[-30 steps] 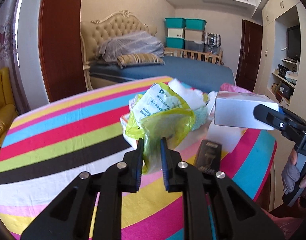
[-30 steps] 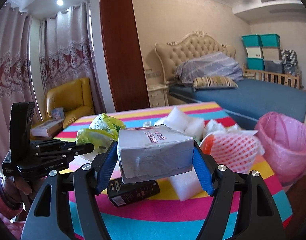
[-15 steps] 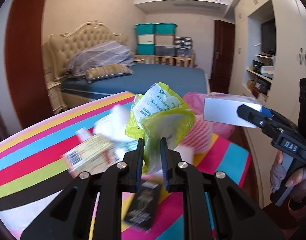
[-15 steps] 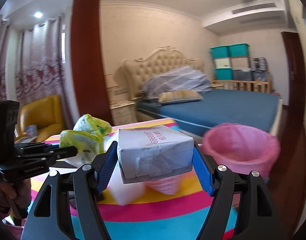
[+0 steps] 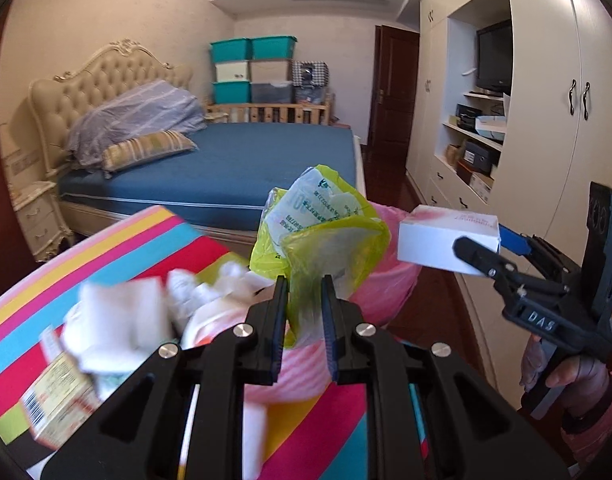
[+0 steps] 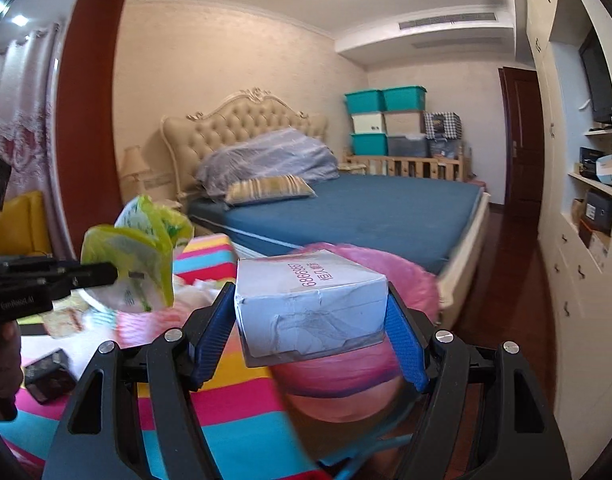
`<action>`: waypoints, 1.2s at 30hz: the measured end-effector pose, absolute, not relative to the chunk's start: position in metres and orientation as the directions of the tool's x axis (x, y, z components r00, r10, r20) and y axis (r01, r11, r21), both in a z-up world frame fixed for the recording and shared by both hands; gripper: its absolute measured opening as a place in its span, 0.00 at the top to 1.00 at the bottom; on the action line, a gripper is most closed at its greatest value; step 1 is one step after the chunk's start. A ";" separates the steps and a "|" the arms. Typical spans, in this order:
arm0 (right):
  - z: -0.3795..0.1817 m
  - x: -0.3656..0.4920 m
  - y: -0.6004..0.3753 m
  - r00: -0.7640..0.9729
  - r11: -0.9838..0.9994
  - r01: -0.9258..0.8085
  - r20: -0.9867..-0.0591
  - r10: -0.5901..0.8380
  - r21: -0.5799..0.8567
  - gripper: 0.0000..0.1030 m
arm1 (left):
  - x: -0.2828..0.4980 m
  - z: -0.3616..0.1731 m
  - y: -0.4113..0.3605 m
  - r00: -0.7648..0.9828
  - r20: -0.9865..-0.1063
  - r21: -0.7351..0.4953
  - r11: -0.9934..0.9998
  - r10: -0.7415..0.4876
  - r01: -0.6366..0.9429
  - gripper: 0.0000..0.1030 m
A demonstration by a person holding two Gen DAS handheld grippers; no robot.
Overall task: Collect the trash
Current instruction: 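Carry the bag with the left tool into the pink bin while the right tool drops the white box there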
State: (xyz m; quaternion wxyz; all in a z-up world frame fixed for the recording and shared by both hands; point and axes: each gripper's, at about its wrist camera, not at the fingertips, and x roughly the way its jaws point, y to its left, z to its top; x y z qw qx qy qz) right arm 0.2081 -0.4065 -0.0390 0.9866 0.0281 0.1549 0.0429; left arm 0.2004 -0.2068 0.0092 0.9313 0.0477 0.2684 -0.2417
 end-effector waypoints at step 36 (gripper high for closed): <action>-0.063 0.229 -0.448 0.946 0.996 0.011 -0.323 0.019 0.092 0.10 | 0.286 0.024 -0.233 0.761 -0.560 -0.091 0.937 -0.328 0.337 0.06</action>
